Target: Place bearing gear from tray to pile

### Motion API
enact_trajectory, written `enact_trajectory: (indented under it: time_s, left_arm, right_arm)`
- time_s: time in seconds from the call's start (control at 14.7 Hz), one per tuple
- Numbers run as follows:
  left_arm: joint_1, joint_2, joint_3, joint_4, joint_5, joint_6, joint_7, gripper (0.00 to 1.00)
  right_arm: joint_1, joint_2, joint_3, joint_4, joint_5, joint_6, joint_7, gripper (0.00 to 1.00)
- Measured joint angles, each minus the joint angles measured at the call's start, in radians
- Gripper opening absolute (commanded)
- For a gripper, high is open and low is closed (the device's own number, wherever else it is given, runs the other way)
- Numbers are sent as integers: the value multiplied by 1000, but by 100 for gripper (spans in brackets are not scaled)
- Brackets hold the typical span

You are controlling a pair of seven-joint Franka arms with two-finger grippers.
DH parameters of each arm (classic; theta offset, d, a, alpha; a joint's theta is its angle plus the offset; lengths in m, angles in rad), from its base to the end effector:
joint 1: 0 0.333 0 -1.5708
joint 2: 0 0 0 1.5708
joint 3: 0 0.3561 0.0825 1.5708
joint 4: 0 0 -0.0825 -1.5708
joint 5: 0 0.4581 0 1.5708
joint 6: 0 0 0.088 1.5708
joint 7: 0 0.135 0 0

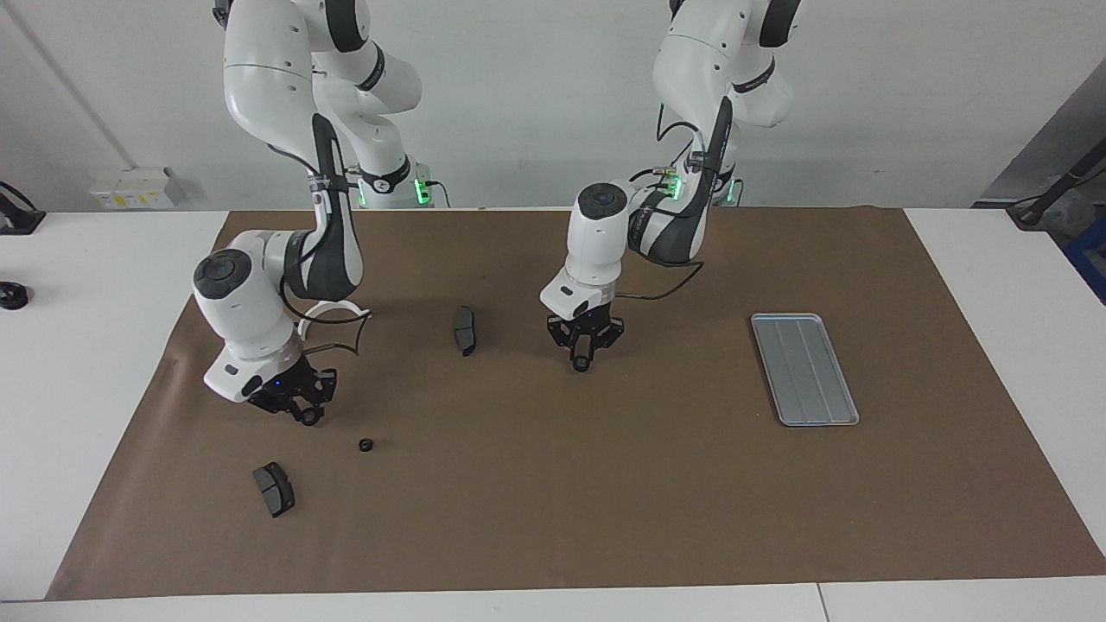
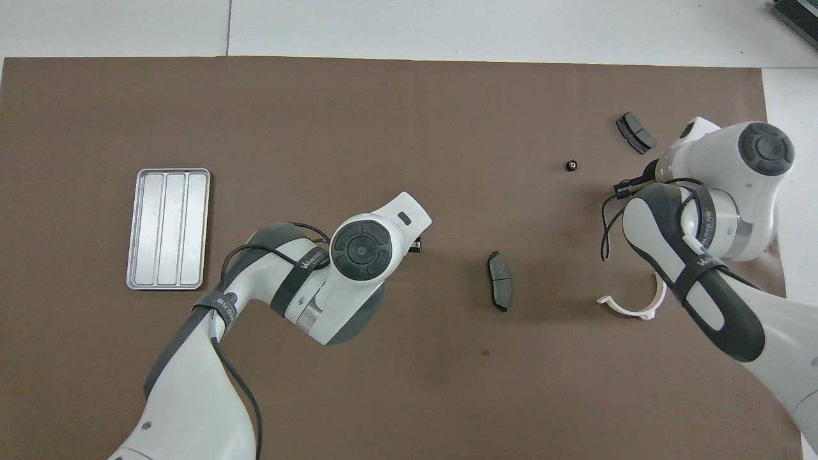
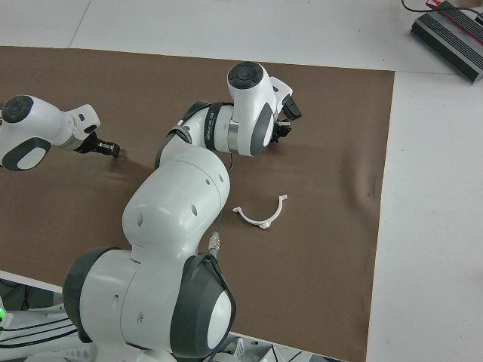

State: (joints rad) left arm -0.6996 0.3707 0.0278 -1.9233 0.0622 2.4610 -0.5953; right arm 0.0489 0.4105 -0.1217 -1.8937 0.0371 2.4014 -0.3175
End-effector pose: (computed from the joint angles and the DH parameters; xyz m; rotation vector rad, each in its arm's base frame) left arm 0.5584 -0.4437 0.2753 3.0690 -0.1910 0.2557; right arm 0.7126 -0.0475 0.2574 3.0769 0.3570 0.1465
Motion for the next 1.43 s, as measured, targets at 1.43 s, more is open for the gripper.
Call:
enact_trajectory:
  time_s: [1.43]
  left_arm:
    - [390,-335,34,7,-1,-394,450,100]
  right_arm:
    - [593,62,37,236,2,-158,900,100]
